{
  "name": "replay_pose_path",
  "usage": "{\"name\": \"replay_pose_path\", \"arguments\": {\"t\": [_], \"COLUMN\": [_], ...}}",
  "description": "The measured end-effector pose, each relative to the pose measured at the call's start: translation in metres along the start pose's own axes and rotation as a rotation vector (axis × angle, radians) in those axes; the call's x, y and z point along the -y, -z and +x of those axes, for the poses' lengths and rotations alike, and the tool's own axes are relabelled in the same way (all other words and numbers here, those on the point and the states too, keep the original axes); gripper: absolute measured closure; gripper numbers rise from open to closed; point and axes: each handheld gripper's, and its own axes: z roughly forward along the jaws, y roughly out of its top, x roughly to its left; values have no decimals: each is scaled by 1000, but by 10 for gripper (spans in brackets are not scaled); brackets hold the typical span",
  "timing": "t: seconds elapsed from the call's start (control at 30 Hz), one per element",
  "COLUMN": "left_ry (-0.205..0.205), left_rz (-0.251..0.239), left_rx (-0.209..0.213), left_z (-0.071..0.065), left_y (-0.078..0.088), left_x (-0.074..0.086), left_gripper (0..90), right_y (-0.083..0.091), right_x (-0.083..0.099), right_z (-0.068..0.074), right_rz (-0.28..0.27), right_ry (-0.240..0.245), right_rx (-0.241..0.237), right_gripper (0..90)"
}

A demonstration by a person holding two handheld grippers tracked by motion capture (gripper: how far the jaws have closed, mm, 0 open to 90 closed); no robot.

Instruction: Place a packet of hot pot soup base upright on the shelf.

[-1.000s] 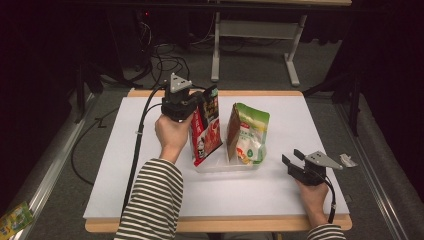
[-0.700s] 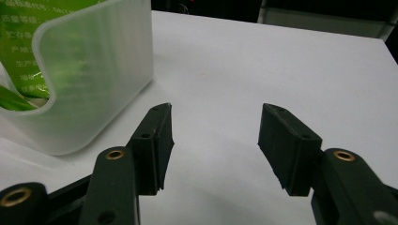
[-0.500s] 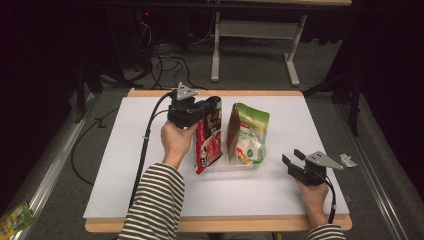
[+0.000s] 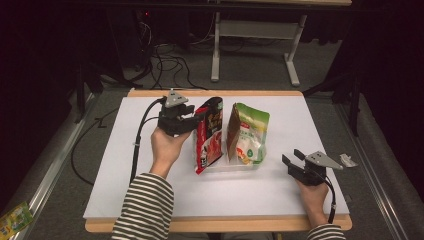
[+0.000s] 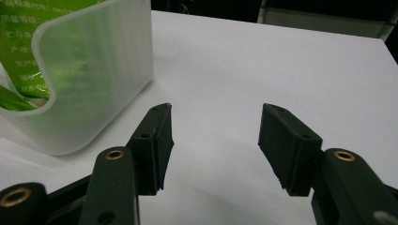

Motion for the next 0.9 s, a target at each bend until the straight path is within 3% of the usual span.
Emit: {"name": "replay_pose_path", "arguments": {"t": [0.1, 0.43, 0.6, 0.9], "left_ry": [1, -3, -1, 24], "left_rz": [17, 148, 217, 262], "left_rx": [6, 58, 63, 67], "left_z": [1, -8, -14, -21], "left_y": [5, 23, 21, 9], "left_x": [5, 53, 71, 101], "left_gripper": [549, 586, 620, 607], "right_y": [0, -1, -1, -1], "right_x": [0, 0, 0, 0], "right_z": [0, 1, 1, 1], "right_rz": [1, 6, 7, 7], "right_ry": [3, 7, 6, 8], "right_rx": [-1, 1, 2, 2], "right_gripper": [455, 455, 455, 454]}}
